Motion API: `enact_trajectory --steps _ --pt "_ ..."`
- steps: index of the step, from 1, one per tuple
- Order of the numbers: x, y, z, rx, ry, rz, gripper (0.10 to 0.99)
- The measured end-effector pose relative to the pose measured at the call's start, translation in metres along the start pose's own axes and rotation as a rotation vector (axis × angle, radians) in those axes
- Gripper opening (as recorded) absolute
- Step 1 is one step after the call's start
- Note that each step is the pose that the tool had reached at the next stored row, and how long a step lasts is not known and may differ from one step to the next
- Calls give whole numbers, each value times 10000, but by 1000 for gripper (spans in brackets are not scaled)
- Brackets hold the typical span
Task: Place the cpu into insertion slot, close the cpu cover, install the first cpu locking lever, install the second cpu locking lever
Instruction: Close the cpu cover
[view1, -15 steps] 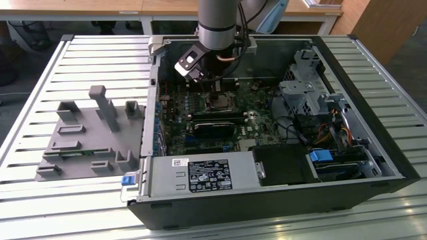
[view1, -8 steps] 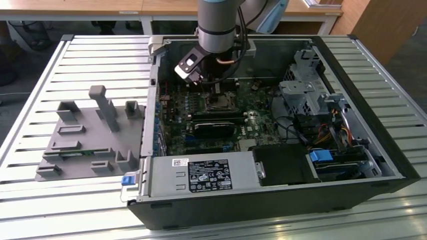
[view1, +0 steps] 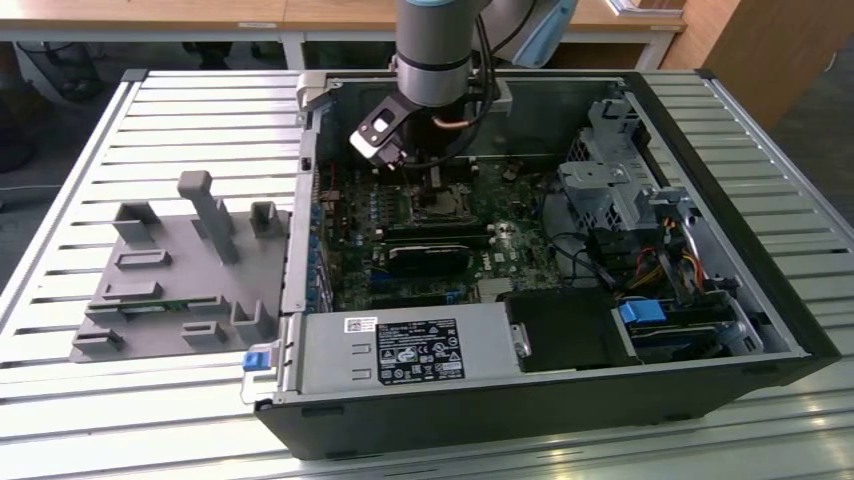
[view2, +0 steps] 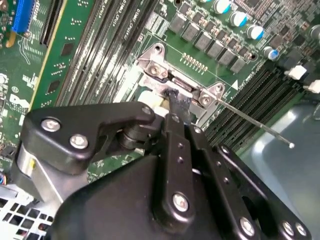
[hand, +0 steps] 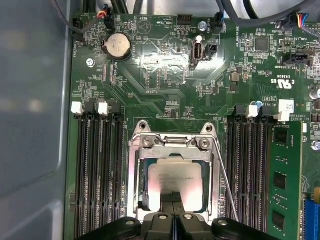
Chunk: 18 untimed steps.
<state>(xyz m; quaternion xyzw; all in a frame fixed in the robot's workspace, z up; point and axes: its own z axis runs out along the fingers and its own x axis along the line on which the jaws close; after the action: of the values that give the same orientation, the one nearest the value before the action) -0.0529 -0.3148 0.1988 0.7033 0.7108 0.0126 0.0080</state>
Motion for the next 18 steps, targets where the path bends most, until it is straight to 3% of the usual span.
enact_trajectory --steps 6,12,18 --pt "10 30 -9 -12 14 0 106" --pt "9 34 -127 -1 3 0 106" --pt "9 74 -126 10 3 0 106"
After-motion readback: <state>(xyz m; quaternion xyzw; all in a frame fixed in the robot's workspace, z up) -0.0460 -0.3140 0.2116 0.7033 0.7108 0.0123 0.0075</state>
